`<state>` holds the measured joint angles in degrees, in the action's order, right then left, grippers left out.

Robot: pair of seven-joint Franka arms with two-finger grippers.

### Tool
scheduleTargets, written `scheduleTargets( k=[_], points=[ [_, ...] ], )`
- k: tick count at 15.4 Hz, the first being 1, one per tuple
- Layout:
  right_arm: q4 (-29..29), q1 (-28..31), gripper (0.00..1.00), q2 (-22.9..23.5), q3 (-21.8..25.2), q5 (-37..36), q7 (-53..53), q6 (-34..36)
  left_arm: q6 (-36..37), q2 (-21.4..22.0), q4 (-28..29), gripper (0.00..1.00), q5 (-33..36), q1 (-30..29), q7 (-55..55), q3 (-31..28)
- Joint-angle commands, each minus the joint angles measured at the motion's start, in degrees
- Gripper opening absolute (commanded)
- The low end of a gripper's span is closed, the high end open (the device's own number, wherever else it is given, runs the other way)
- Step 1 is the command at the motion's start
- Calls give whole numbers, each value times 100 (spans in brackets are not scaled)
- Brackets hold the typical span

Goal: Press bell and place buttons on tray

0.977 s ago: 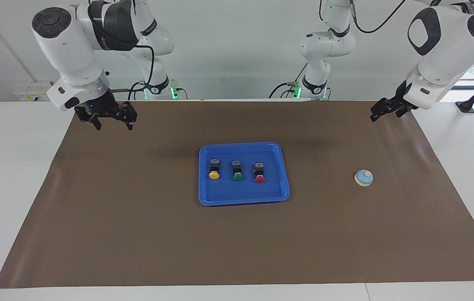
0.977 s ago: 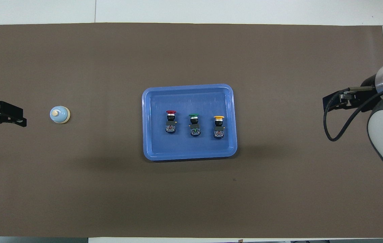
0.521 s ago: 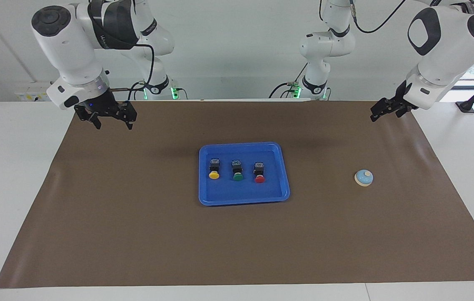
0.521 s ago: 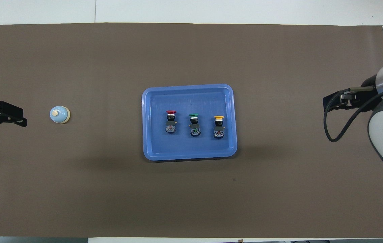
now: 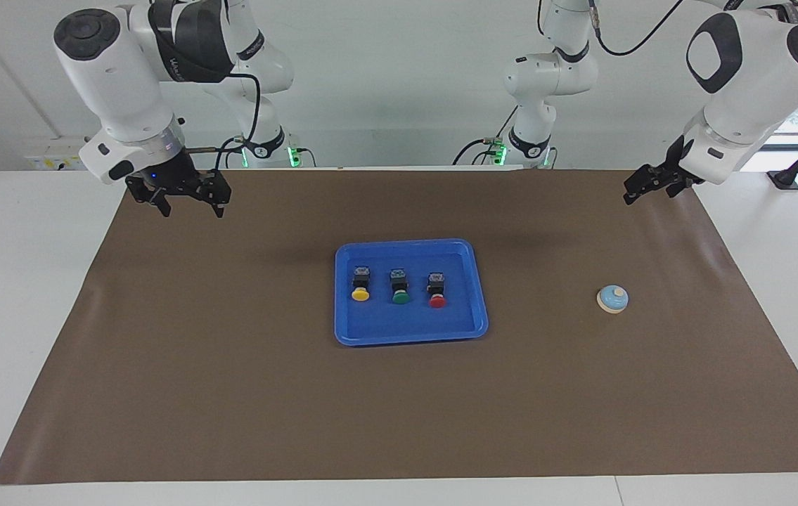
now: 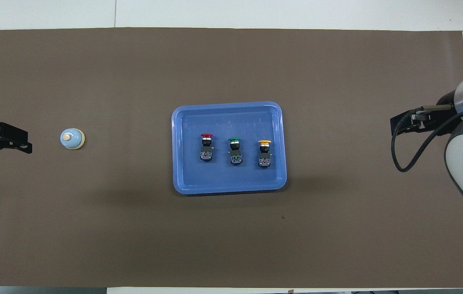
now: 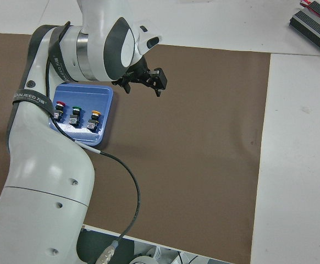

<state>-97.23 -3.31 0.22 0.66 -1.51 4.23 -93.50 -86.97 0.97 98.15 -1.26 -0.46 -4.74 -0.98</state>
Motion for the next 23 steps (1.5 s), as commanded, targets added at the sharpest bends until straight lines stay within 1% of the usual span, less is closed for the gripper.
scheduleTargets(
  k=[1, 8, 9, 10, 11, 13, 14, 15, 16, 18, 20, 23],
  points=[
    [-50, 59, 100, -93, -57, -78, 52, 86, -56, 79, 37, 100, -49, 11, -45, -25],
    [-50, 59, 100, -93, -57, -78, 52, 86, -276, 79, 81, 100, -32, -24, -54, -42],
    [-42, 59, 100, -93, -57, -78, 52, 86, -424, 96, 142, 62, -32, -41, -10, -34],
    [-50, 59, 100, -93, -57, -78, 52, 86, -774, 148, 291, 25, -40, -50, -44, -51],
    [-50, 59, 100, -93, -57, -78, 52, 86, -1056, 227, 518, 0, -49, -59, -62, -60],
    [-50, 59, 100, -93, -57, -78, 52, 86, -1661, 272, 932, 0, -41, -295, -19, -60],
    [-50, 59, 100, -93, -57, -78, 52, 86, -1987, 185, 1056, 0, -58, -357, -1, -60],
    [-50, 59, 100, -93, -57, -78, 52, 86, -2208, -33, 1057, 0, -58, -358, 8, -60],
    [-42, 59, 100, -93, -57, -78, 52, 86, -2375, -340, 1031, 0, -58, -314, 8, -60],
    [-50, 59, 100, -93, -57, -78, 52, 86, -2910, -763, 1092, 0, -58, -296, 17, -60],
    [-42, 59, 100, -93, -57, -78, 52, 86, -3307, -1001, 1188, 0, -58, -332, 17, -60],
    [-42, 59, 100, -93, -57, -78, 52, 86, -3895, -1195, 1443, 0, -58, -280, 8, -51]
  ],
)
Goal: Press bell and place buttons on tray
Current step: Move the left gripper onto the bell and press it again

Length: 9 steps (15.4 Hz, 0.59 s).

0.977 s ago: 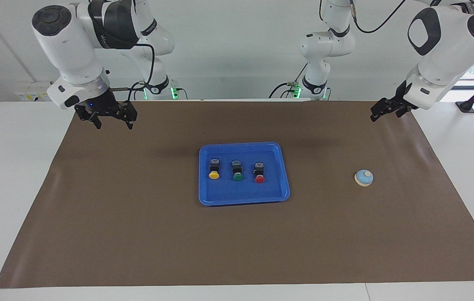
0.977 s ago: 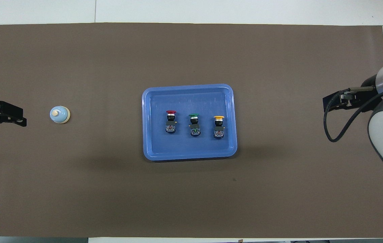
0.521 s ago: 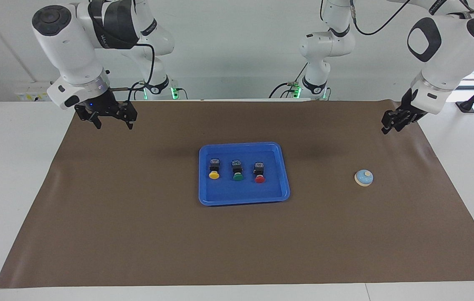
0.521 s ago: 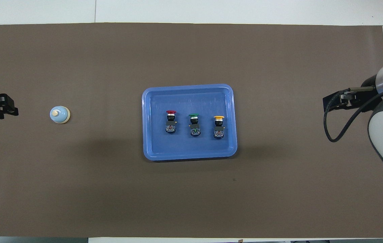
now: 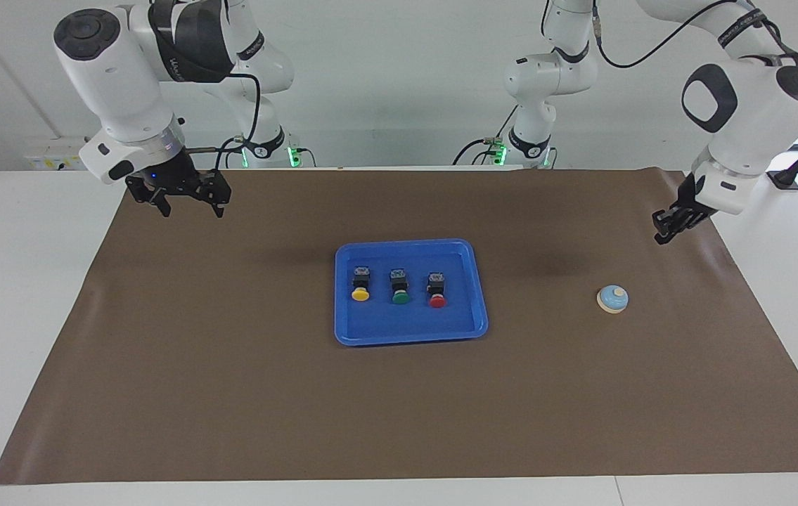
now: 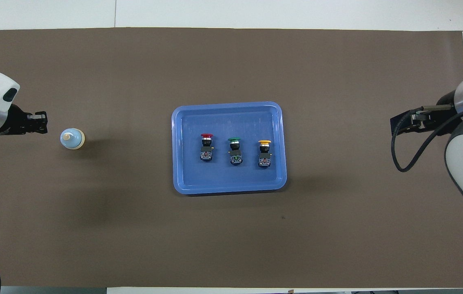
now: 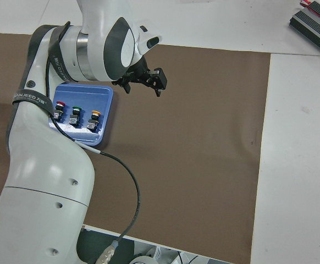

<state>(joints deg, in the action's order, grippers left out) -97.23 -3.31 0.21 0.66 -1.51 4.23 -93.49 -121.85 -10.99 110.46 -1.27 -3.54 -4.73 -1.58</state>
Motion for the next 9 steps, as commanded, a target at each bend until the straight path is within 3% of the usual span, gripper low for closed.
scheduleTargets(
  k=[1, 5, 9],
  points=[
    [-50, 59, 100, -91, -57, -78, 52, 86, -540, -52, 247, 0, -58, 81, -1, 9],
    [-42, 59, 100, -91, -57, -78, 52, 86, -585, -131, 318, 0, -58, 134, 16, 8],
    [-51, 59, 100, -100, -57, -78, 52, 86, -910, -44, 818, 0, -58, 275, 7, 0]
  ],
)
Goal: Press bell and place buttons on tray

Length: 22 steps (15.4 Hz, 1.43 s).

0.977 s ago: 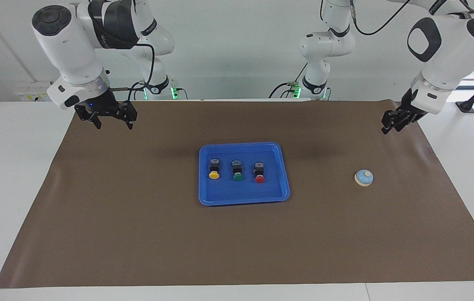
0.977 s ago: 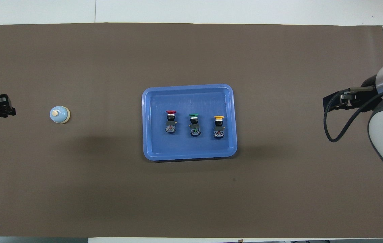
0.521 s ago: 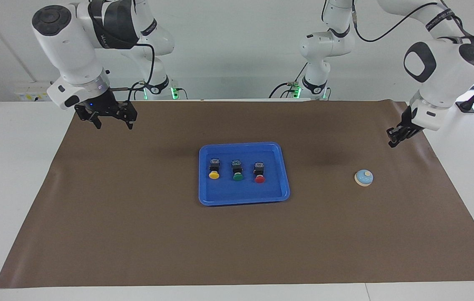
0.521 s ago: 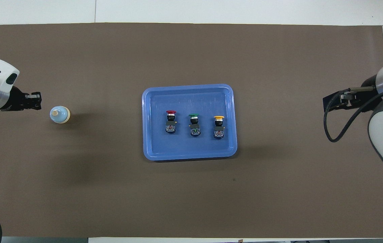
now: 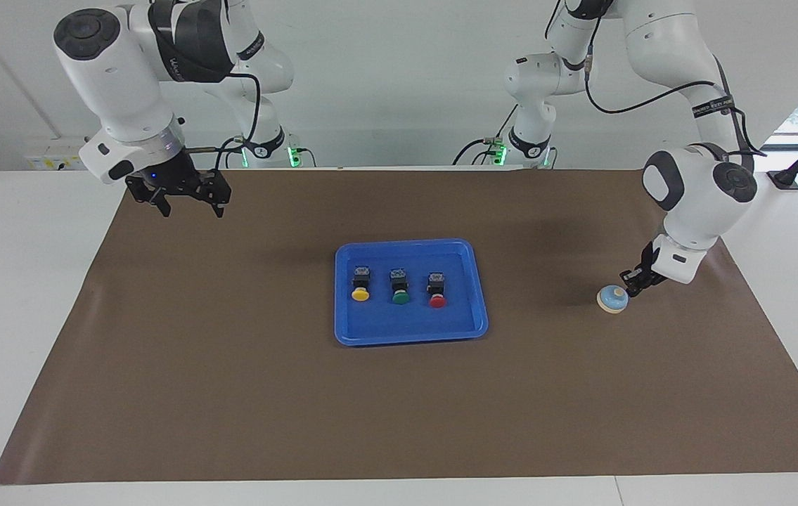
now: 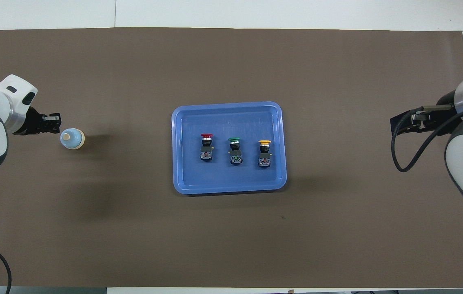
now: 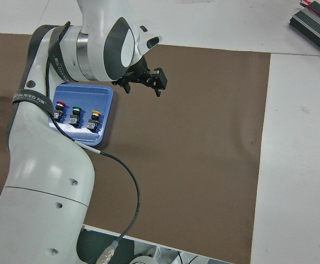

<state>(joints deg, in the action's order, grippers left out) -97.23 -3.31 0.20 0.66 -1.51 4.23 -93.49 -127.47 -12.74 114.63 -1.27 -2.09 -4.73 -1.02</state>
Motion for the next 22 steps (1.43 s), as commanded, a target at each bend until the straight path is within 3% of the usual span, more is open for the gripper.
scheduleTargets(
  k=[1, 5, 8, 9, 10, 11, 12, 15, 17, 22],
  points=[
    [-51, 59, 100, -100, -57, -78, 52, 86, -419, 166, 481, 0, -58, 121, 7, -56],
    [-51, 59, 100, -91, -57, -78, 52, 86, -376, 123, 474, 0, -49, 78, 25, -47],
    [-50, 59, 100, -91, -57, -78, 52, 86, 516, 79, -341, 0, -58, 51, 7, -56],
    [-51, 59, 100, -91, -57, -78, 52, 86, 913, 105, -597, 15, -58, 68, -1, -65],
    [-42, 59, 100, -99, -57, -78, 52, 86, 1386, 166, -843, 37, -49, 77, -1, -65],
    [-42, 59, 100, -91, -57, -78, 52, 86, 1765, 219, -1098, 80, -49, 60, -10, -65],
    [-50, 59, 100, -99, -57, -78, 52, 86, 2021, 333, -1187, 100, -49, 86, -54, -65],
    [-51, 59, 100, -91, -57, -78, 52, 86, 2419, 921, -1136, 100, -49, 51, -54, -65],
    [-51, 59, 100, -91, -57, -78, 52, 86, 2568, 1089, -1162, 100, -58, 51, -80, -73],
    [-42, 59, 100, -91, -57, -78, 52, 86, 3711, 1353, -1223, 100, -58, 112, -1, -73]
  ],
)
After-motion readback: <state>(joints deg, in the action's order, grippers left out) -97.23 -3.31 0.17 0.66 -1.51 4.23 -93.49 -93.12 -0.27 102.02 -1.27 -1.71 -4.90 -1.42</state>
